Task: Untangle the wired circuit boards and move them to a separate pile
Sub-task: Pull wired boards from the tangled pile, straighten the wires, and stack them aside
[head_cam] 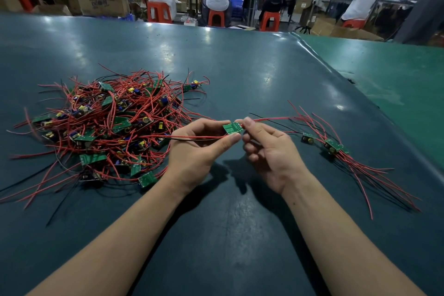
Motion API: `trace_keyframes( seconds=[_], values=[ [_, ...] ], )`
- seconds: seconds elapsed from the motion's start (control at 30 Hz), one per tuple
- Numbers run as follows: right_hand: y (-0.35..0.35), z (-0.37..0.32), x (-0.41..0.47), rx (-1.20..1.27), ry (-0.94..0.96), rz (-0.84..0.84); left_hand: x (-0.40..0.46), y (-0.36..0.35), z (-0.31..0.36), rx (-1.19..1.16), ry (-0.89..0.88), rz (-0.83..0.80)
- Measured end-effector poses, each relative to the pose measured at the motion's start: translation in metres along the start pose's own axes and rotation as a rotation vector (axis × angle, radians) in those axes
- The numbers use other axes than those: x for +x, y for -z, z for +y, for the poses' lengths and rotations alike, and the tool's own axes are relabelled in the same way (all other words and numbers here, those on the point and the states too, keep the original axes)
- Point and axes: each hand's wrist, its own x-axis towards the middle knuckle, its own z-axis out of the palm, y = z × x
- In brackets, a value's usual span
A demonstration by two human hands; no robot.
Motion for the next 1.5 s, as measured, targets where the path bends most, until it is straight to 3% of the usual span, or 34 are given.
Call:
trace_keyframes(
  seconds=[0.43,0.57,0.67,0.77,0.8,0.87,0.93,1.03,1.17,1.37,1.5],
  values=[
    [0.031,-0.026,0.010,0.300,0.325,0.545,-0.001,-0.002,0.002,0.020,-0.014,0.001],
    [0.041,-0.030,0.011,0.348,0.403,0.660,0.003,0.005,0.001,-0.055,-0.004,0.103],
    [0.034,-0.021,0.010,0.114,0.310,0.515,0.003,0.005,0.003,-0.139,0.063,0.108],
    [0.012,-0.004,0.002,-0.165,-0.023,0.059,0.003,0.001,0.002,-0.131,0.101,0.080],
    [0.008,0.000,0.000,-0.216,-0.052,-0.058,0.003,0.001,0.002,-0.123,0.108,0.064],
    [0.004,0.006,-0.002,-0.242,0.054,-0.193,0.004,0.003,0.000,-0.090,0.095,0.026],
    [0.001,0.009,-0.003,-0.336,0.248,-0.208,0.004,0.003,-0.001,-0.019,0.062,0.009],
    [-0.001,0.012,-0.006,-0.523,0.473,-0.128,0.005,0.003,-0.003,0.039,0.065,0.018],
    [-0.003,0.014,-0.008,-0.570,0.574,-0.026,0.004,0.002,-0.001,0.082,0.057,-0.011],
    [0.000,0.004,0.000,0.038,0.358,0.535,-0.003,0.001,-0.005,0.485,-0.151,0.000],
    [0.012,-0.002,0.001,0.340,0.262,0.665,-0.002,0.009,-0.003,0.899,-0.385,0.043]
  ],
)
